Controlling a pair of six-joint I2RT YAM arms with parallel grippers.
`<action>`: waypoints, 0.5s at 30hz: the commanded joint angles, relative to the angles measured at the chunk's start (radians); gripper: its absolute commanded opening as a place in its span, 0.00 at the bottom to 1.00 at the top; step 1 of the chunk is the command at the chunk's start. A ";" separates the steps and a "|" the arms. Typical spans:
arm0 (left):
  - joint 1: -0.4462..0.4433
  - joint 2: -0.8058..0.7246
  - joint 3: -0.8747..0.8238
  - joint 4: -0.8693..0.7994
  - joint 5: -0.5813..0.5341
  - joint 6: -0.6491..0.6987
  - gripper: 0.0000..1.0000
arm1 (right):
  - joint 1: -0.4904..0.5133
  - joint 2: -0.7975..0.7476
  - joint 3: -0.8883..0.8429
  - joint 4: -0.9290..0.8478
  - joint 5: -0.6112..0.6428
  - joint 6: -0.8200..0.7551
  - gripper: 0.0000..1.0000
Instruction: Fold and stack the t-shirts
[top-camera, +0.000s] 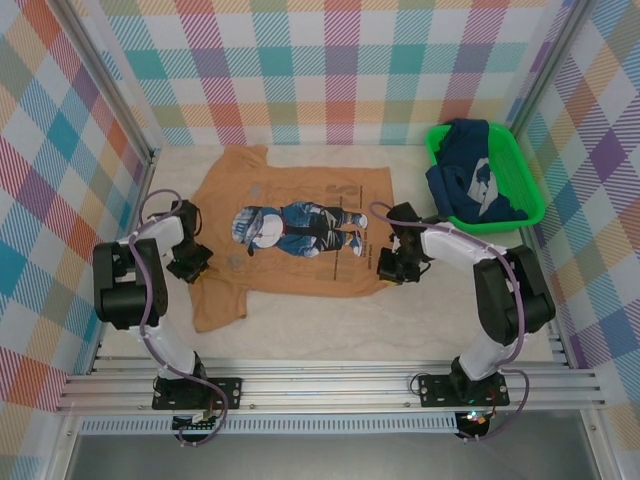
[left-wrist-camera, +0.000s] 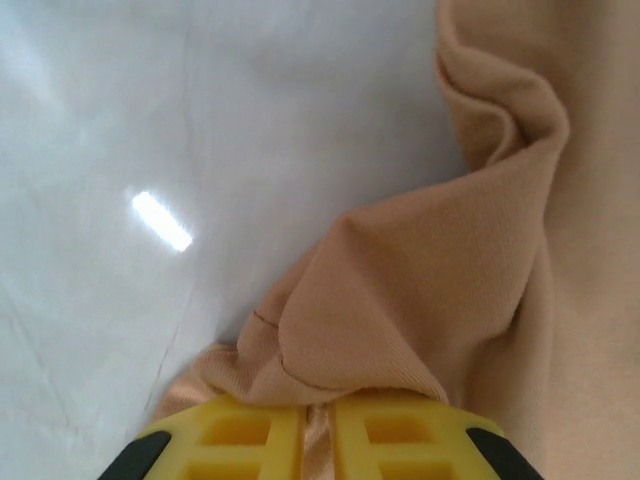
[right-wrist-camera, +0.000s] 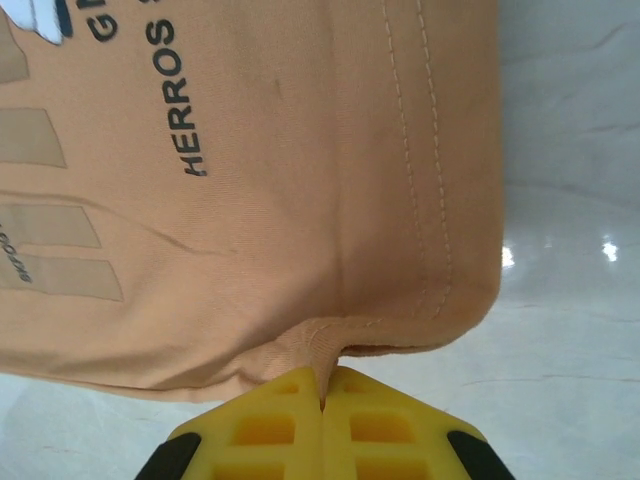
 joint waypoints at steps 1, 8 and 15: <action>0.010 0.036 0.047 -0.032 -0.079 0.078 0.15 | 0.014 0.006 -0.005 -0.018 0.010 0.050 0.00; 0.006 -0.106 -0.104 -0.068 -0.092 0.026 0.15 | 0.014 -0.083 -0.127 -0.043 0.100 0.101 0.00; -0.002 -0.226 -0.316 -0.024 -0.032 -0.053 0.15 | 0.015 -0.088 -0.183 -0.015 0.072 0.128 0.09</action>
